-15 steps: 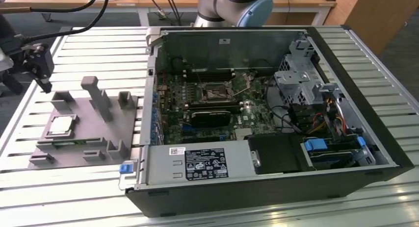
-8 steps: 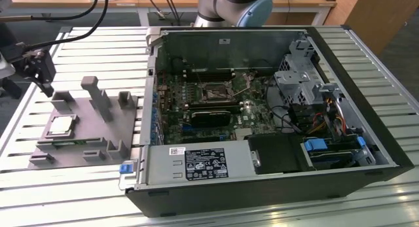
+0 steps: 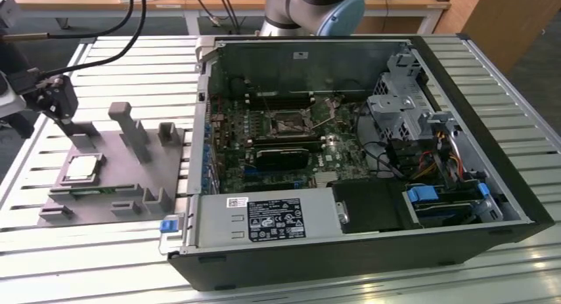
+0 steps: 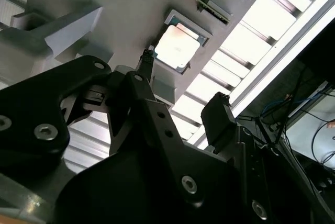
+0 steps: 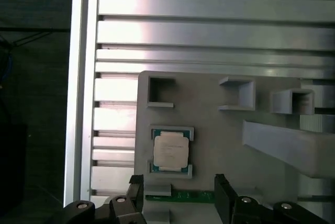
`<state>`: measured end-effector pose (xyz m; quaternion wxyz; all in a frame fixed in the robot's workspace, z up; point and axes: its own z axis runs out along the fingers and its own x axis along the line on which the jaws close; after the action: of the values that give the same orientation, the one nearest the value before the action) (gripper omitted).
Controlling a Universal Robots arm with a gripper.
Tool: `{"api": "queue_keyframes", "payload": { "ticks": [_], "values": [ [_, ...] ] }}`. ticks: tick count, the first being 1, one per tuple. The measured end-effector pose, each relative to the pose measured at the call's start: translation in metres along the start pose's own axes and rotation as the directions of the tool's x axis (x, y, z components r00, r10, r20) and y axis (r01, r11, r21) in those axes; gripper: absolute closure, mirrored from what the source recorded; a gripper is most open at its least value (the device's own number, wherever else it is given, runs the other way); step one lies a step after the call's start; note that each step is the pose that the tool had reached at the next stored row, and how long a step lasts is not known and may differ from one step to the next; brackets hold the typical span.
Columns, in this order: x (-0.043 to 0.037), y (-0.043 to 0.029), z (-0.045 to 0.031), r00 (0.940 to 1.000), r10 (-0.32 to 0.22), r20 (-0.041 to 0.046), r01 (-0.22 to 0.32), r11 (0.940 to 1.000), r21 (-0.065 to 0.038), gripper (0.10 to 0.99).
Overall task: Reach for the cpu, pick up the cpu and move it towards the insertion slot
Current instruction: 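Pick up the cpu and move it towards the insertion slot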
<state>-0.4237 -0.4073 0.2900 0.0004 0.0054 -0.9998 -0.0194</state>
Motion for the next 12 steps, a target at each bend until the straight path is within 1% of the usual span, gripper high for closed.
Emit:
{"api": "queue_keyframes", "payload": {
  "ticks": [2,3,5,6,12],
  "values": [
    [0.0009,-0.0001,0.0036,1.0000,0.000,0.0001,0.000,1.0000,0.000,0.427],
    [0.0012,-0.0002,0.0054,1.0000,0.000,0.0000,0.000,1.0000,0.000,0.373],
    [0.0016,-0.0002,0.0092,1.0000,0.001,-0.0005,-0.001,1.0000,0.000,0.373],
    [0.0017,-0.0002,0.0110,1.0000,0.002,-0.0011,-0.002,1.0000,0.000,0.310],
    [0.0017,-0.0002,0.0219,1.0000,0.004,-0.0036,-0.004,1.0000,0.000,0.310]
  ]
}}
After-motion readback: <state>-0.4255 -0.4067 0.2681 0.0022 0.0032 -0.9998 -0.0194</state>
